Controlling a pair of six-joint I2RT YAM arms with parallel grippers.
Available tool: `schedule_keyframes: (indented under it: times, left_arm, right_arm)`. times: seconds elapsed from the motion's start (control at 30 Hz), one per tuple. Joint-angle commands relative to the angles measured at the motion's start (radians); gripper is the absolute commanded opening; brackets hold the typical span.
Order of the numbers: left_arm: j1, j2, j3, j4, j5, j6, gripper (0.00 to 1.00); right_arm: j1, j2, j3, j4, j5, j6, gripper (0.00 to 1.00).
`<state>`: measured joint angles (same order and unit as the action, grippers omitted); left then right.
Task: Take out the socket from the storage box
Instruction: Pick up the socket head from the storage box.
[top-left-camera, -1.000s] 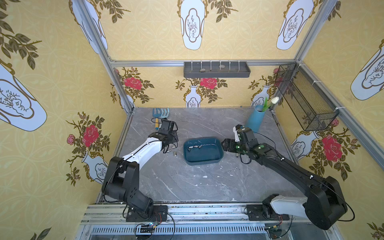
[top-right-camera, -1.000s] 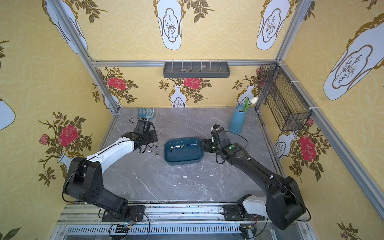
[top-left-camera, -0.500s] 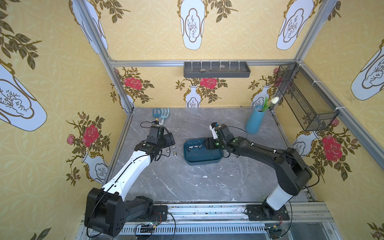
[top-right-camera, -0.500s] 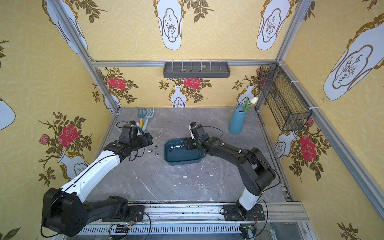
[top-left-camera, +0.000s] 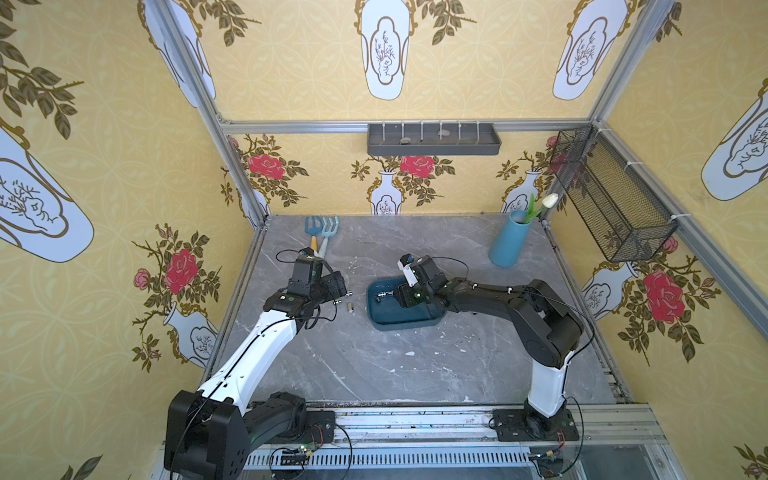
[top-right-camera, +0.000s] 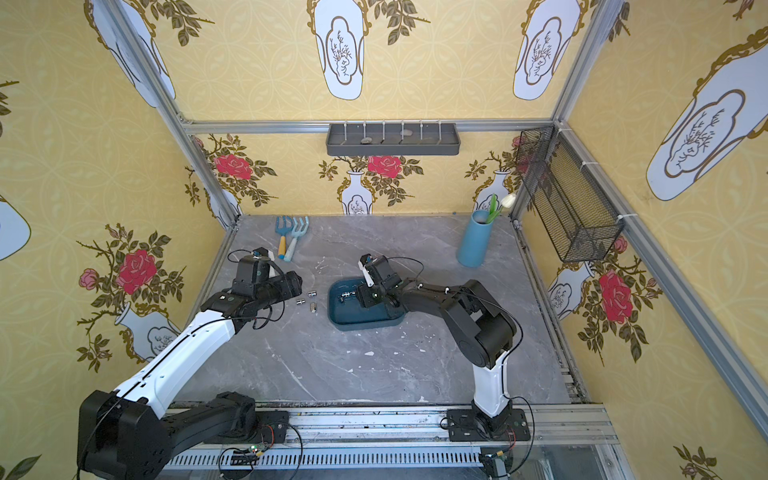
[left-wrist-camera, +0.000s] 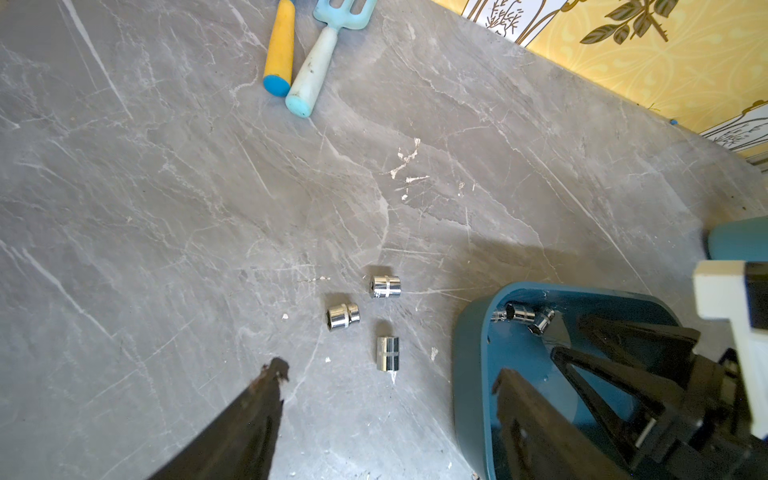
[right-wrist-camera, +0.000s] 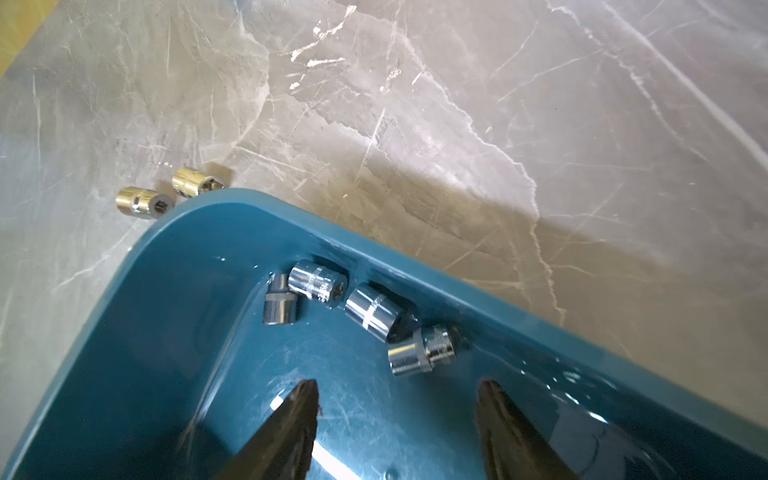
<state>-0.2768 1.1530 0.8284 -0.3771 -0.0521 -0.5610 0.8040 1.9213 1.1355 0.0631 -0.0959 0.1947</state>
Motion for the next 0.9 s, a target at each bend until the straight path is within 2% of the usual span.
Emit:
schedule_keyframes:
  times: [0.0, 0.37, 0.87]
  left_arm:
    - [0.001, -0.001, -0.008, 0.007, 0.012, 0.001, 0.85]
    - [0.002, -0.008, -0.029, 0.024, 0.023, 0.011, 0.86]
    - [0.001, -0.009, -0.018, 0.03, 0.034, 0.025, 0.86]
  right_arm:
    - [0.003, 0.023, -0.002, 0.07, -0.003, -0.054, 0.64]
    - [0.019, 0.066, -0.024, 0.139, 0.03, -0.139, 0.61]
    - [0.019, 0.092, -0.058, 0.212, 0.042, -0.157, 0.54]
